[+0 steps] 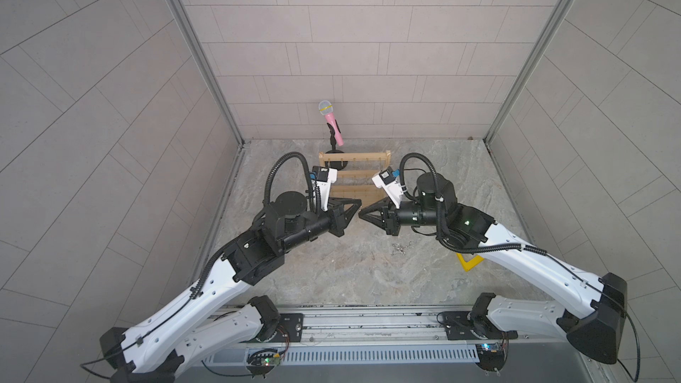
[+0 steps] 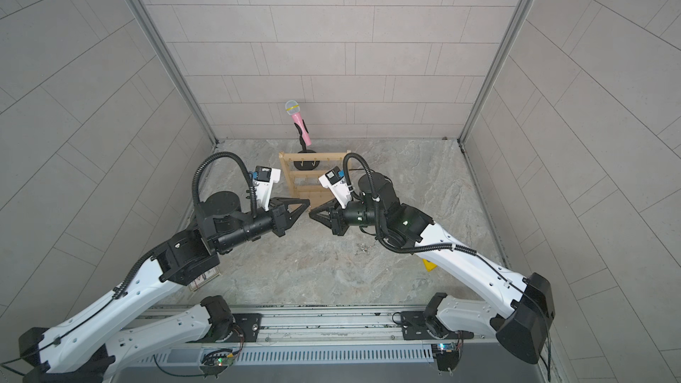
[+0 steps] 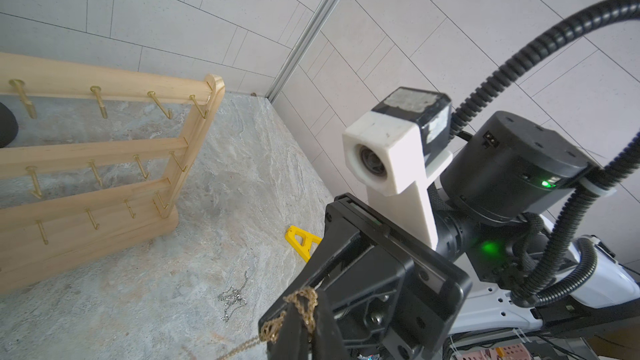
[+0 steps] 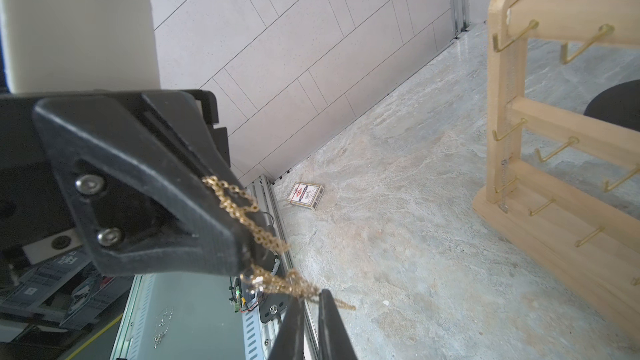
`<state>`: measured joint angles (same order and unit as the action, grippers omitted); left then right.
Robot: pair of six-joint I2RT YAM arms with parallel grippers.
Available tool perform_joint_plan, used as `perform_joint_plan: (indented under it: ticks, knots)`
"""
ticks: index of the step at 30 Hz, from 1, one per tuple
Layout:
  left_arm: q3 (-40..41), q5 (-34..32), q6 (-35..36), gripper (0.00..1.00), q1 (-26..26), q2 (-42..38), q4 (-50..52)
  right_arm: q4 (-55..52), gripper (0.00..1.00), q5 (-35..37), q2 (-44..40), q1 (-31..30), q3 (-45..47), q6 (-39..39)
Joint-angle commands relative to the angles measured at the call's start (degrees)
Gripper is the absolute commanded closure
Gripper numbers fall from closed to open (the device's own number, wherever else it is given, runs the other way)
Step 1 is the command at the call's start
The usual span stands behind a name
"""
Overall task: Hang the necklace on the jewelry display stand
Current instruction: Pick up the necklace from the center of the board.
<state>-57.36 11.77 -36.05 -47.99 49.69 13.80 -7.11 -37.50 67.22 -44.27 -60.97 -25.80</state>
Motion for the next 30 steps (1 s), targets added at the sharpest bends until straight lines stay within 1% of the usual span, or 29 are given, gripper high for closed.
perform_joint_plan:
  ticks: [1, 3, 7, 13, 19, 25, 30]
  knots:
    - [-2.3, 0.1, -0.1, 0.92, 0.3, -0.4, -0.3, 2.2, 0.89, -0.6, 0.7, -0.4, 0.4, -0.1]
    - [-2.5, 0.0, -0.2, 0.92, 0.3, -0.6, -0.1, 2.3, 0.89, -0.6, 0.9, -0.4, 0.3, -0.2]
    - [-3.1, -0.5, -0.2, 0.92, 0.3, -1.0, 0.6, 2.3, 0.95, -0.6, 1.2, -0.5, 0.1, -0.1]
    - [-3.5, -0.5, -0.2, 0.92, 0.3, -1.1, 1.0, 2.2, 0.99, -0.6, 0.5, -0.6, 0.0, 0.0]
    - [-3.7, -1.0, 0.0, 0.92, 0.3, -0.9, 1.4, 1.6, 1.00, -0.4, 0.1, -0.6, -0.5, 0.2]
    - [-4.2, -5.1, 1.2, 0.92, 0.3, -2.1, 4.3, -0.9, 1.00, 1.6, -0.8, -0.6, -0.7, 1.5]
    - [-4.0, -6.0, 1.1, 0.92, 0.3, -2.5, 4.5, -2.1, 1.00, 2.8, -0.6, -0.6, -1.0, 1.9]
